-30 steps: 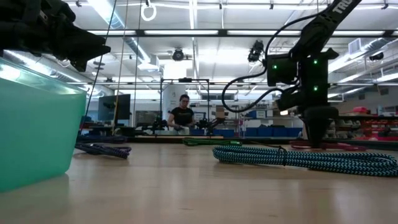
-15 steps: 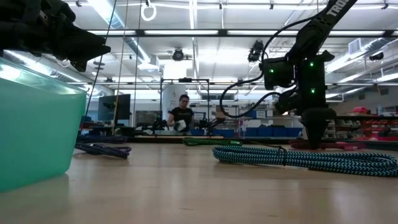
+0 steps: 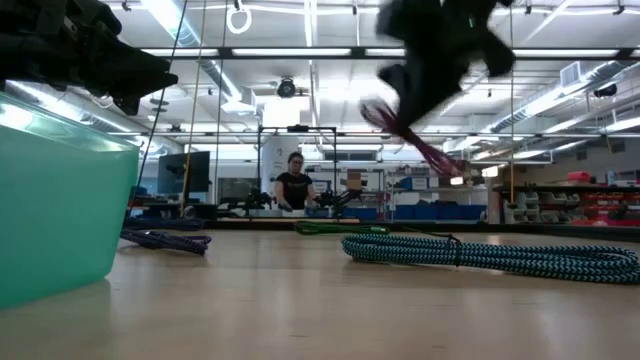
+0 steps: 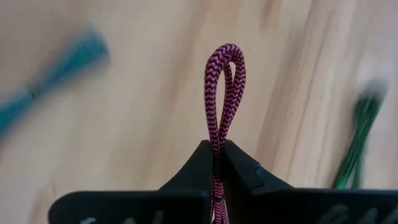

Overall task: Pick and place USB-C Cables
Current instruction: Put the pink charger cable into the green bin

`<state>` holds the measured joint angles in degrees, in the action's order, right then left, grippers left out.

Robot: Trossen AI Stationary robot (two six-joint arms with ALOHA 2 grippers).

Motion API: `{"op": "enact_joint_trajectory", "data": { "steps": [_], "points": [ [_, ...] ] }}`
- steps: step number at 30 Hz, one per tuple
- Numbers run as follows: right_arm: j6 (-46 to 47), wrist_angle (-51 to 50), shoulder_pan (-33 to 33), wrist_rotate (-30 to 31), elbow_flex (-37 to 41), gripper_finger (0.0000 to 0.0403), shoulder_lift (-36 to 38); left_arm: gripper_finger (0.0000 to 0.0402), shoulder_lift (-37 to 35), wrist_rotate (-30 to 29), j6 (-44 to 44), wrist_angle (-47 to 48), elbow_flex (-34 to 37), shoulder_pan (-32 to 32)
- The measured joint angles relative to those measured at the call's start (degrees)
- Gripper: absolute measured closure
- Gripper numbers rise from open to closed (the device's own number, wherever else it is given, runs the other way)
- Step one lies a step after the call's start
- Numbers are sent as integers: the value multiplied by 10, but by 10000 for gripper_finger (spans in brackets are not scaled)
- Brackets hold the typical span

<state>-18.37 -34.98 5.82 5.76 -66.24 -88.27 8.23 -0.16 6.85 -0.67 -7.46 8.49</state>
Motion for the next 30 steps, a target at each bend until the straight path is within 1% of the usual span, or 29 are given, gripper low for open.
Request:
{"op": "enact_joint_trajectory", "data": {
  "steps": [5,8,15,20,23,30],
  "points": [
    [-59,58,70,-12,-61,386,-13,246,0,0,0,1,0,0],
    [-86,92,98,-17,-101,386,-41,246,0,0,0,-1,0,0],
    [-110,86,123,-35,-237,386,-170,246,8,0,0,-11,0,0],
    [-114,50,124,-34,-324,386,-250,246,8,0,0,-13,0,0],
    [-111,41,124,-29,-347,386,-271,246,8,0,0,-12,0,0],
    [-87,43,122,-28,-348,387,-278,246,8,0,0,-13,0,0]
  ]
}}
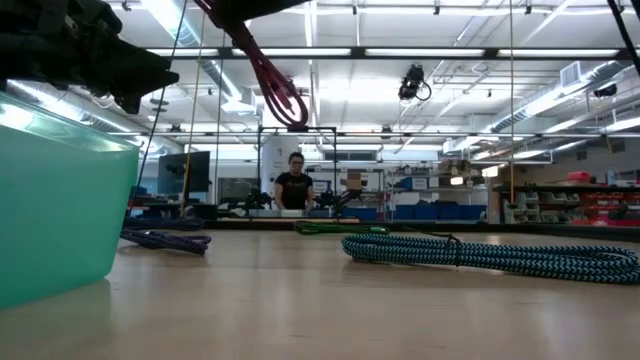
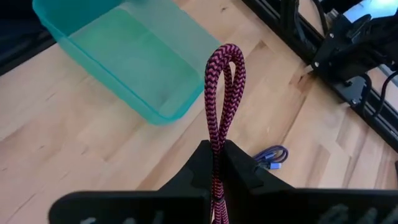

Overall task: Pick and place USB-C Cables
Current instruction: Put the pink charger cable into the green bin

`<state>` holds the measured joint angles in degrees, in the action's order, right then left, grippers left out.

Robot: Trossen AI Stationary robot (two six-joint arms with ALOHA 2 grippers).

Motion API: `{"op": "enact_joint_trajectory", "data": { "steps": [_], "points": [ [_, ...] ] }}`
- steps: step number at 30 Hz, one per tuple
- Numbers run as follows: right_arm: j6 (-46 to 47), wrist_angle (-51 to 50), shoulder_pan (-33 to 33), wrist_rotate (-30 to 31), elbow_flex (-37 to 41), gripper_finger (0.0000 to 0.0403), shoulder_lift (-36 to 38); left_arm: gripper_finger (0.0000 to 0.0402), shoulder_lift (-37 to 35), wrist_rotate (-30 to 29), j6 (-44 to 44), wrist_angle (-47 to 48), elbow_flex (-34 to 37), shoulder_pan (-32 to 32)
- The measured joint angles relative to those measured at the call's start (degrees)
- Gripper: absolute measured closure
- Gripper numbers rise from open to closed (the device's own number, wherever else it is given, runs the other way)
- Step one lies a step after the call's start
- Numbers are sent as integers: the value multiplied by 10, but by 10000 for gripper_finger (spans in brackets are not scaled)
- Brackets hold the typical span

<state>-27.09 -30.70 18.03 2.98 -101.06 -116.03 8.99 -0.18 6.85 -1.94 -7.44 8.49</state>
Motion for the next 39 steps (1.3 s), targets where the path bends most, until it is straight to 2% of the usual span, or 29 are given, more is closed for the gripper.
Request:
{"op": "enact_joint_trajectory", "data": {
  "steps": [10,23,39],
  "points": [
    [48,21,2,0,0,387,0,246,0,0,0,0,0,0],
    [76,63,42,11,0,387,1,246,0,0,0,0,0,0],
    [33,81,58,49,0,387,1,246,0,0,0,0,0,0]
  ]
}}
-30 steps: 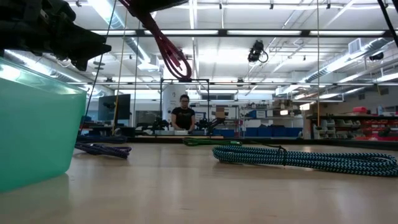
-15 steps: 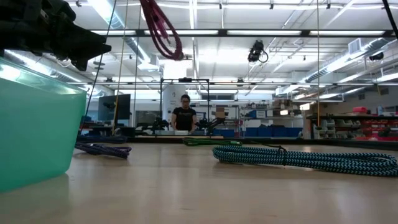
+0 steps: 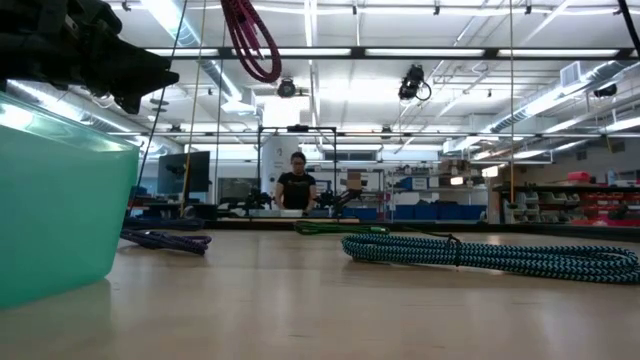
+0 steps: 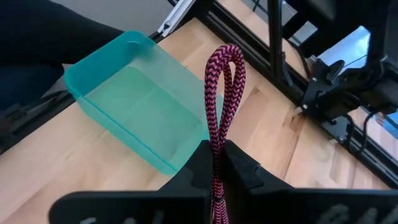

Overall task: Pick and place USB-C Cables
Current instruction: Put the pink charger cable into the green bin

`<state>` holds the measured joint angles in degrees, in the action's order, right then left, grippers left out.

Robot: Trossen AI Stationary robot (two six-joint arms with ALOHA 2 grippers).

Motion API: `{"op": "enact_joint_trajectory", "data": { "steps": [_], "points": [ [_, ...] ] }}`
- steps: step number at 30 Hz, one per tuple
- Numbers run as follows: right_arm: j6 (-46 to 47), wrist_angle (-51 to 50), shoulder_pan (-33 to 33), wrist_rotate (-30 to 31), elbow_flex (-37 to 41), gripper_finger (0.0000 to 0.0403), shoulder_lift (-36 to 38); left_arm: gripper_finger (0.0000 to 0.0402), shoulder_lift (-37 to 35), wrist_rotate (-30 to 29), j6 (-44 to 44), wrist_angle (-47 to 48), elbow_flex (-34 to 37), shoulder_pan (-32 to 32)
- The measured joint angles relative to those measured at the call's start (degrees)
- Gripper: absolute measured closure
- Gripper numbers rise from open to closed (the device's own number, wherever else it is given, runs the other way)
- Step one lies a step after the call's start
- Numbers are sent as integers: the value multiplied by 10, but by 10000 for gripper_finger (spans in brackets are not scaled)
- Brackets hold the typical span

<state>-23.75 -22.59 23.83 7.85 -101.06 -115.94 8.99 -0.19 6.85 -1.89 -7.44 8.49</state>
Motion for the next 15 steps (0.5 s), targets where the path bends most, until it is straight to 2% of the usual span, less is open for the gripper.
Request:
{"op": "enact_joint_trajectory", "data": {
  "steps": [15],
  "points": [
    [1,0,16,5,0,387,0,246,0,0,0,0,0,0]
  ]
}}
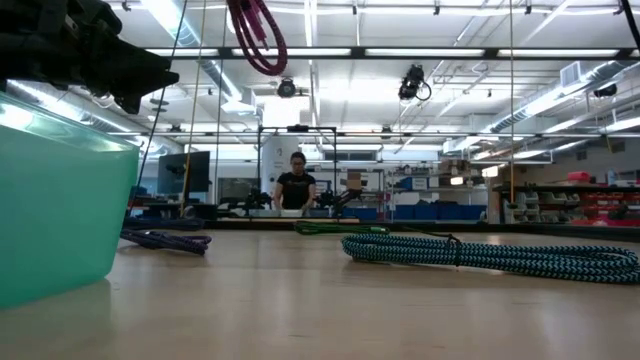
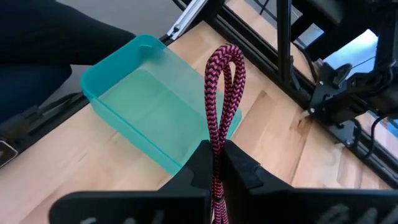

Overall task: Pick and place USB-C Cables
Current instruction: Put the pink charger cable into the green bin

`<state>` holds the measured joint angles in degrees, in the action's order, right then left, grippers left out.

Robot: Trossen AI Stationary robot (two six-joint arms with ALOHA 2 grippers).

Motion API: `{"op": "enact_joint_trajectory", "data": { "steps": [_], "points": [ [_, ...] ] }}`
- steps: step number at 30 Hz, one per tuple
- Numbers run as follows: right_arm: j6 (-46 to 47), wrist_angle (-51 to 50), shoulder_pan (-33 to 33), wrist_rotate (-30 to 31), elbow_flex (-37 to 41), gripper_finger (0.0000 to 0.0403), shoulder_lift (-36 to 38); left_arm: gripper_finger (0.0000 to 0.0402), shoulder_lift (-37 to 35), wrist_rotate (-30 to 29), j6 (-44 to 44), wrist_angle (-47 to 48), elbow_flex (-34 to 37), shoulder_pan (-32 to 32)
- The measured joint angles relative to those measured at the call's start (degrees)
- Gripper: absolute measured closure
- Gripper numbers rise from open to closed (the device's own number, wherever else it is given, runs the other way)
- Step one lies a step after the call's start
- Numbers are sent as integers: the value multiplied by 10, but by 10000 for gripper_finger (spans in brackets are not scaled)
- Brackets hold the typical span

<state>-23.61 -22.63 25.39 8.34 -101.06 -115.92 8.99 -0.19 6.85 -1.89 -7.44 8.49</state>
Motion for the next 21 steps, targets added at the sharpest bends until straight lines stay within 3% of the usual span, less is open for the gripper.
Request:
{"op": "enact_joint_trajectory", "data": {
  "steps": [7,10,17,21],
  "points": [
    [-46,-24,-12,-1,0,387,0,246,0,0,0,0,0,0],
    [-48,-34,-27,-32,0,387,-2,246,0,0,0,0,0,0],
    [-76,43,-37,-67,0,387,-47,246,0,0,0,-1,0,0],
    [-43,41,-45,-66,0,387,-60,246,0,0,0,-3,0,0]
  ]
}}
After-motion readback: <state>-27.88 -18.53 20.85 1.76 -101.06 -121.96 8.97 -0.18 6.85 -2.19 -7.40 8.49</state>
